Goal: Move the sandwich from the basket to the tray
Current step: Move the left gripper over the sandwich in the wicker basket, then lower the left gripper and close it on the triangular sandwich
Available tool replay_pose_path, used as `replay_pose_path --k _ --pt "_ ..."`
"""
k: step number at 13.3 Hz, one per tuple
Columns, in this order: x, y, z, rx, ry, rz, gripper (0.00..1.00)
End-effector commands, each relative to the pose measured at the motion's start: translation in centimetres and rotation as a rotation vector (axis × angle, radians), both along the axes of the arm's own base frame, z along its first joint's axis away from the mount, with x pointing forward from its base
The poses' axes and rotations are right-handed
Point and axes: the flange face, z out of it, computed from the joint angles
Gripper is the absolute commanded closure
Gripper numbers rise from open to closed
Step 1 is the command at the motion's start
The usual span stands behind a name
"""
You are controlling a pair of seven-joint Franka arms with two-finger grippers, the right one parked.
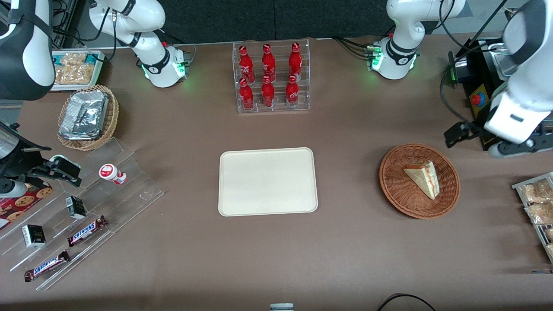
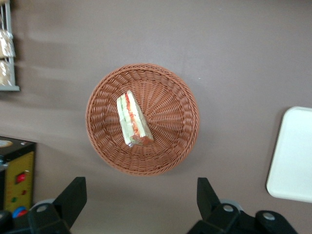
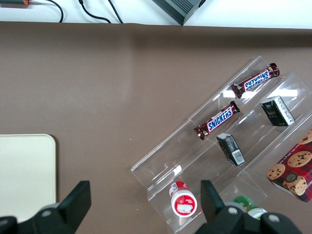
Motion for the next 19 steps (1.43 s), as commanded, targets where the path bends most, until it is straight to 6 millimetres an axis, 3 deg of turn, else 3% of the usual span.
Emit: replay_pose_path --k 1,5,8,14,19 --pt "-0.8 2.3 -5.5 0.005 -0.025 0.071 0.00" --pt "-1.1 3.7 -13.4 -0.005 -0.032 0.161 0.00" --pt "-0.4 3.8 -18.1 -0.006 0.017 0.229 0.00" --pt "-1.1 4.4 -26.5 -0.014 0.050 0.287 0.00" --pt "-1.0 5.7 -30.5 -0.011 0.070 0.307 0.00"
